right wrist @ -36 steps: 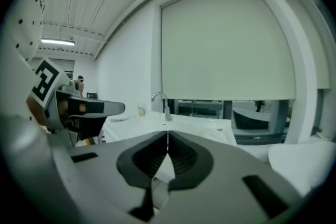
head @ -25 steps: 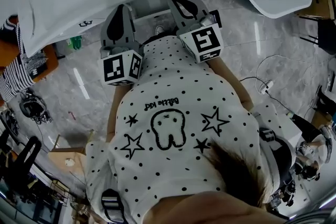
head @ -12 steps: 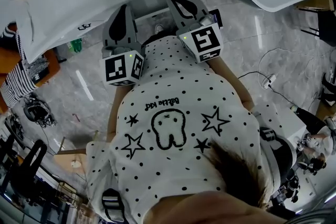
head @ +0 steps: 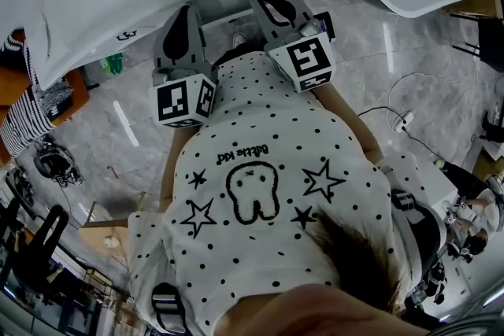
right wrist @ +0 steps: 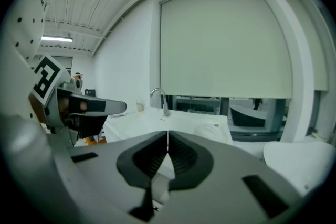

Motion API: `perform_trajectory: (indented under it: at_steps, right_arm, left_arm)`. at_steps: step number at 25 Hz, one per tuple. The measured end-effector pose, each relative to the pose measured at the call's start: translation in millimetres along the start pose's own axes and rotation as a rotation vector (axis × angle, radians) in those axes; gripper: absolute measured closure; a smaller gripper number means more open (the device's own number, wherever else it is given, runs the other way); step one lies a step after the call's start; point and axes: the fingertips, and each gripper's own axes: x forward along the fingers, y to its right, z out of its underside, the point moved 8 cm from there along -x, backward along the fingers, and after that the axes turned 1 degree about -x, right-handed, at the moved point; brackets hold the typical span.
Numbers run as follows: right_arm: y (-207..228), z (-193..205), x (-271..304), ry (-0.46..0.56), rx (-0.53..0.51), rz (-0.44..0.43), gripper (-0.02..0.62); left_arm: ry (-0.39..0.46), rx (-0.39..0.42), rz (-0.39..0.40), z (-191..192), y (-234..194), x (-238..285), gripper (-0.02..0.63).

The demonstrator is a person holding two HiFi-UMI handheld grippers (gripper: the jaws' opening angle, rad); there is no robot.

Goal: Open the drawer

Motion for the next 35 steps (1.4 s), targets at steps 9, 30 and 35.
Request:
perform_trajectory:
  at_steps: [9, 30, 35]
  right_arm:
    - [0.1, -0.1, 1.3, -0.007, 0.005, -0.001, 0.581]
    - [4.7, -3.6, 3.0, -0.002, 0.003, 0.018, 0.581]
    - [5.3, -3.8, 3.6, -0.006, -0.001, 0.021, 0.581]
  left_arm:
    - [0.004, -0.009, -0.006, -0.8, -2.3, -0.5, 0.601]
    - [0.002, -0.017, 0.003, -2.5, -4.4, 6.3, 0.601]
    - [0.003, -0.023, -0.001, -1.7, -5.5, 6.6, 0.601]
